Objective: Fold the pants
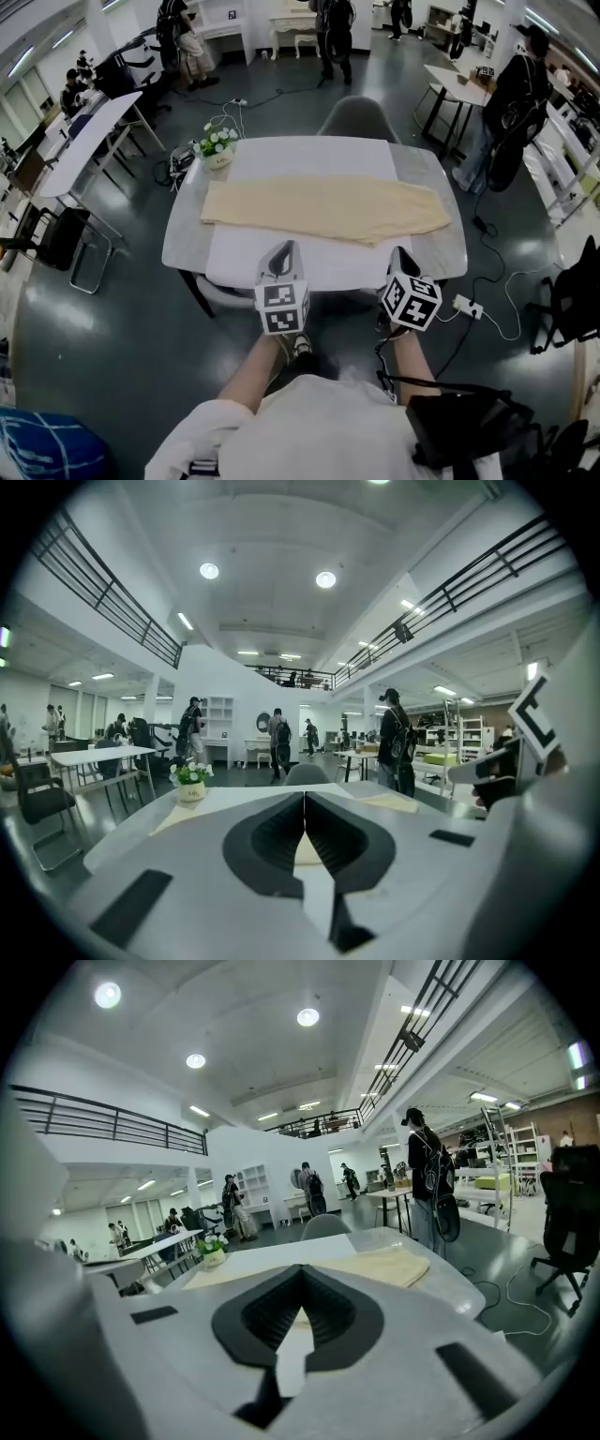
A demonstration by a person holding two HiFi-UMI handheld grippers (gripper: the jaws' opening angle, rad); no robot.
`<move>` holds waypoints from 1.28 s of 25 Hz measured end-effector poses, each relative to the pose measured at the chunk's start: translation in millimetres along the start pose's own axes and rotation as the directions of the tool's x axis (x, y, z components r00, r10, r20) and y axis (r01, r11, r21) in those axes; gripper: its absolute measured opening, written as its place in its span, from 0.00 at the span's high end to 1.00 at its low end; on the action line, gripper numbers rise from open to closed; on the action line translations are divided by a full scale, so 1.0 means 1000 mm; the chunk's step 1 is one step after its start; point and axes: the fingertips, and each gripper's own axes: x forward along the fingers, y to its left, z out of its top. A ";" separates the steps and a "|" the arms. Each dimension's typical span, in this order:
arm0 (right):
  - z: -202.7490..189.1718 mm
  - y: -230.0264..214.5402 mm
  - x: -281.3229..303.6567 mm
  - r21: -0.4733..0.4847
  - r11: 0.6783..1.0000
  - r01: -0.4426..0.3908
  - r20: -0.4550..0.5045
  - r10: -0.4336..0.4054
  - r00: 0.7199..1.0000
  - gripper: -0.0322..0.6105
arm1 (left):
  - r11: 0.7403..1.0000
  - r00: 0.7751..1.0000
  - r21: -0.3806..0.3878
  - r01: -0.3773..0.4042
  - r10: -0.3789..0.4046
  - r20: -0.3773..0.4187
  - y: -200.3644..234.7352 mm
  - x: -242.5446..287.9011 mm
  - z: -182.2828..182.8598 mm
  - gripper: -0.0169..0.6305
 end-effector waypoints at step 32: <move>0.068 -0.091 0.157 0.037 0.981 0.193 -0.040 -0.191 0.981 0.96 | 0.980 0.975 -0.028 0.198 -0.199 -0.098 -0.039 0.245 0.016 0.96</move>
